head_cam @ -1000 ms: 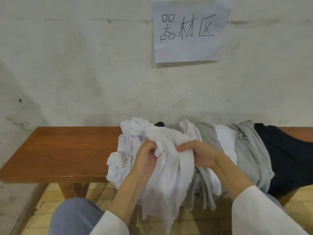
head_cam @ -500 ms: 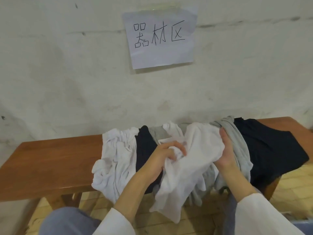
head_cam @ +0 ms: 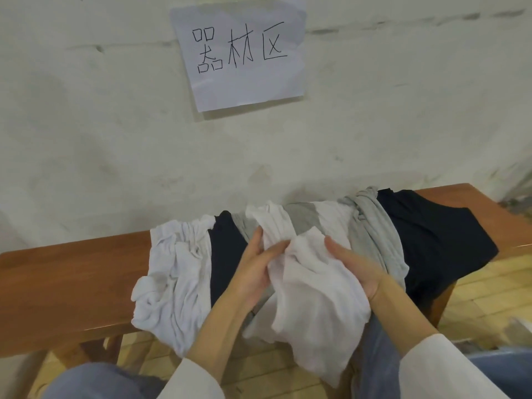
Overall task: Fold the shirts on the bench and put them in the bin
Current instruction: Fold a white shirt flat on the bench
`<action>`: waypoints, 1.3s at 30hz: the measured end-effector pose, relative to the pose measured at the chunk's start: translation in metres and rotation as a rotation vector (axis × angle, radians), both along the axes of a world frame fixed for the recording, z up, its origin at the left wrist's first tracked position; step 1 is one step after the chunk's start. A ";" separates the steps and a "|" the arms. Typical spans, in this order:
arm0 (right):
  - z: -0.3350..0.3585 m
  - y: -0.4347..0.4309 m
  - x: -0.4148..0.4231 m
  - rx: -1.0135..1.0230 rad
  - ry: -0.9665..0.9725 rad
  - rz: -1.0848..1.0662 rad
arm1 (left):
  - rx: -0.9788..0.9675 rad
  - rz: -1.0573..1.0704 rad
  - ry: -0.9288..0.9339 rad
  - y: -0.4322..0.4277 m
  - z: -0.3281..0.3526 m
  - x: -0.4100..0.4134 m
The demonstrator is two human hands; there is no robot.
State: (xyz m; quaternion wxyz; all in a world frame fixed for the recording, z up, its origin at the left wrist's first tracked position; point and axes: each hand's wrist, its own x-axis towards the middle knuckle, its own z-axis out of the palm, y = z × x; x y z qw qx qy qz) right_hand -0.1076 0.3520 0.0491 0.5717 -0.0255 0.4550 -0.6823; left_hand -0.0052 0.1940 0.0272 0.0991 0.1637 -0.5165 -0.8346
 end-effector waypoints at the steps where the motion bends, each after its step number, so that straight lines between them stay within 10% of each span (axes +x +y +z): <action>1: 0.001 0.002 -0.002 0.035 0.062 0.077 | -0.091 0.058 0.029 -0.005 0.001 0.000; 5: 0.031 -0.006 -0.004 0.146 0.445 0.243 | -0.547 0.144 0.124 -0.023 0.028 -0.005; 9: 0.055 -0.046 -0.034 0.055 0.696 -0.046 | -0.922 0.242 0.167 -0.055 0.076 -0.056; 12: 0.029 -0.091 -0.089 0.076 0.614 -0.326 | -0.769 0.412 -0.106 -0.103 0.066 -0.112; 16: -0.072 -0.108 -0.136 0.392 0.446 -0.171 | -0.672 0.252 -0.668 -0.121 -0.016 -0.106; 25: -0.085 -0.083 -0.103 0.638 0.613 -0.042 | -0.980 0.136 -0.690 -0.054 -0.098 -0.005; 33: -0.046 -0.068 -0.116 0.628 0.826 -0.105 | -0.268 0.659 -0.519 -0.106 -0.057 0.005; 39: -0.045 -0.034 -0.116 0.075 0.260 0.028 | 0.091 0.641 -0.430 -0.138 -0.022 0.041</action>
